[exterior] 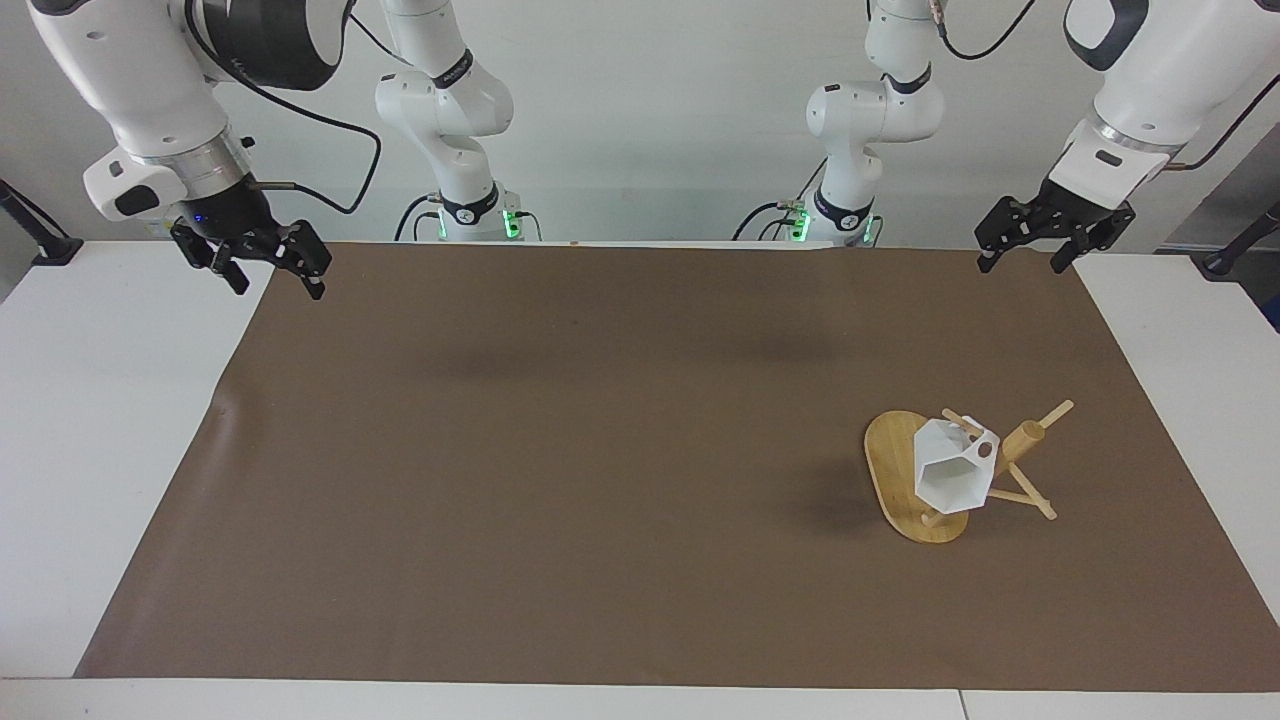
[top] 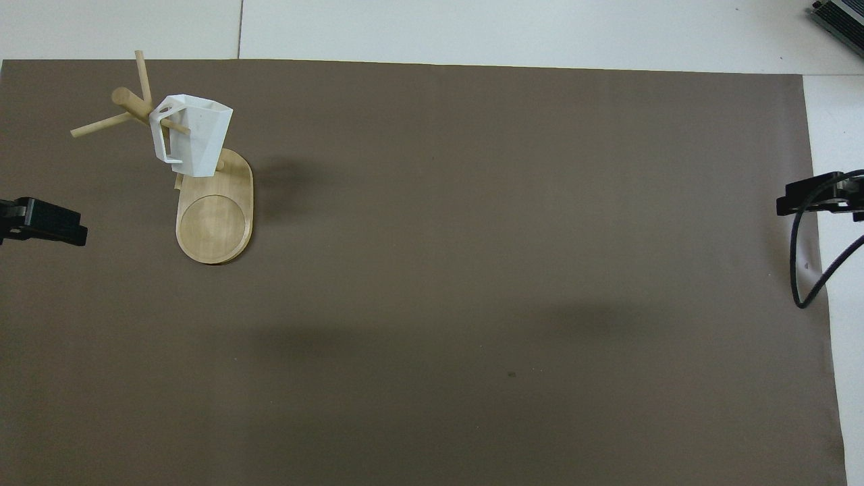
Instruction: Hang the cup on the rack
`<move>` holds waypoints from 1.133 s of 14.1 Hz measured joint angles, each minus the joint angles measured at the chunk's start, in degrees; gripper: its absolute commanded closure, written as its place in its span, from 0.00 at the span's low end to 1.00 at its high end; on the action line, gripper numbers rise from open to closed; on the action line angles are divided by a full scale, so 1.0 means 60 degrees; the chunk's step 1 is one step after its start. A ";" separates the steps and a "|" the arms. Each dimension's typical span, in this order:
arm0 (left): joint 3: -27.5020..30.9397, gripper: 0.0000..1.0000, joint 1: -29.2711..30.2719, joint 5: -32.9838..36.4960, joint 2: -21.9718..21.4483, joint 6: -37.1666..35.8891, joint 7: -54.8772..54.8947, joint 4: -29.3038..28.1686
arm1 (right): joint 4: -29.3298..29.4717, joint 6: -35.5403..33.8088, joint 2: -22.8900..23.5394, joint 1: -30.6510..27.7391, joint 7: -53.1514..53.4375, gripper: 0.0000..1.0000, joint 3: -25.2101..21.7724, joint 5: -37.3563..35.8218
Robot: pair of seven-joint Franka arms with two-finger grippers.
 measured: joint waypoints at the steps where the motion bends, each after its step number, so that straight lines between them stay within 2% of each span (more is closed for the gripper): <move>1: -0.0009 0.00 0.0000 0.0050 0.0146 -0.0197 0.0127 0.0313 | 0.0000 0.0000 0.0000 0.0000 0.0000 0.00 0.0000 0.0000; 6: -0.0068 0.00 -0.0004 0.0092 0.0296 -0.0544 0.0323 0.0699 | 0.0000 0.0000 0.0000 0.0000 0.0000 0.00 -0.0002 0.0000; 12: -0.0047 0.00 0.0016 0.0114 -0.0247 -0.0612 0.0345 -0.0149 | 0.0000 0.0005 -0.0001 -0.0005 0.0000 0.00 -0.0023 0.0000; 16: -0.0034 0.00 0.0023 0.0117 -0.0307 -0.0594 0.0345 -0.0242 | 0.0000 0.0012 -0.0003 -0.0011 0.0000 0.00 -0.0073 0.0000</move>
